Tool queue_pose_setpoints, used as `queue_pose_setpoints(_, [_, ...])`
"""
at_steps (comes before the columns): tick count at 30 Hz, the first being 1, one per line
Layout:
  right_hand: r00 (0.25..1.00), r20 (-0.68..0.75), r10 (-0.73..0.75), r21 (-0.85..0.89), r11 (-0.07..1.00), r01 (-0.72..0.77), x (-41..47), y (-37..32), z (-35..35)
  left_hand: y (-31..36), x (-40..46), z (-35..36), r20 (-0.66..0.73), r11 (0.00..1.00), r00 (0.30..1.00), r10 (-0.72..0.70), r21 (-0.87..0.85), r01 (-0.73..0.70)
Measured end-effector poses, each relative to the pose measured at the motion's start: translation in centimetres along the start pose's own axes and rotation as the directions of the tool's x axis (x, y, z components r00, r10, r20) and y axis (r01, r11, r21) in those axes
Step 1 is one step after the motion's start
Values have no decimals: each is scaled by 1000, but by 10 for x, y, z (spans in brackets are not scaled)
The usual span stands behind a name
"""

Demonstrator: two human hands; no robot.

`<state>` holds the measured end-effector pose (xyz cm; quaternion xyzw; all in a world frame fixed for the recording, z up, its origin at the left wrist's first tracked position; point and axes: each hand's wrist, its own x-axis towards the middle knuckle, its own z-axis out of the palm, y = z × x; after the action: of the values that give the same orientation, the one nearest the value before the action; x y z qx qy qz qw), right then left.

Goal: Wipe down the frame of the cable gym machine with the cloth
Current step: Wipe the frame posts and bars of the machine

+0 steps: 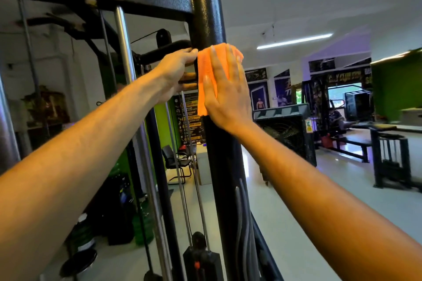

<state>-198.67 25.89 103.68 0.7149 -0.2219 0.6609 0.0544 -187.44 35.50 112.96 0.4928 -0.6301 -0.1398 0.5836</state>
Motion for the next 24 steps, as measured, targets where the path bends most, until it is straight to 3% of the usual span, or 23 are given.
queue_pose_setpoints(7, [998,30,47,16,999,-48,-138,13,10,-21,-13,-1,66,999,997,31,-13,-31])
queue_pose_setpoints(16, [995,58,80,-11,997,-79,-47,-7,-8,-35,-4,-2,77,999,997,27,-27,-25])
queue_pose_setpoints(24, [991,123,44,-152,988,-24,-175,15,5,-58,-9,0,113,1000,994,7,-25,-4])
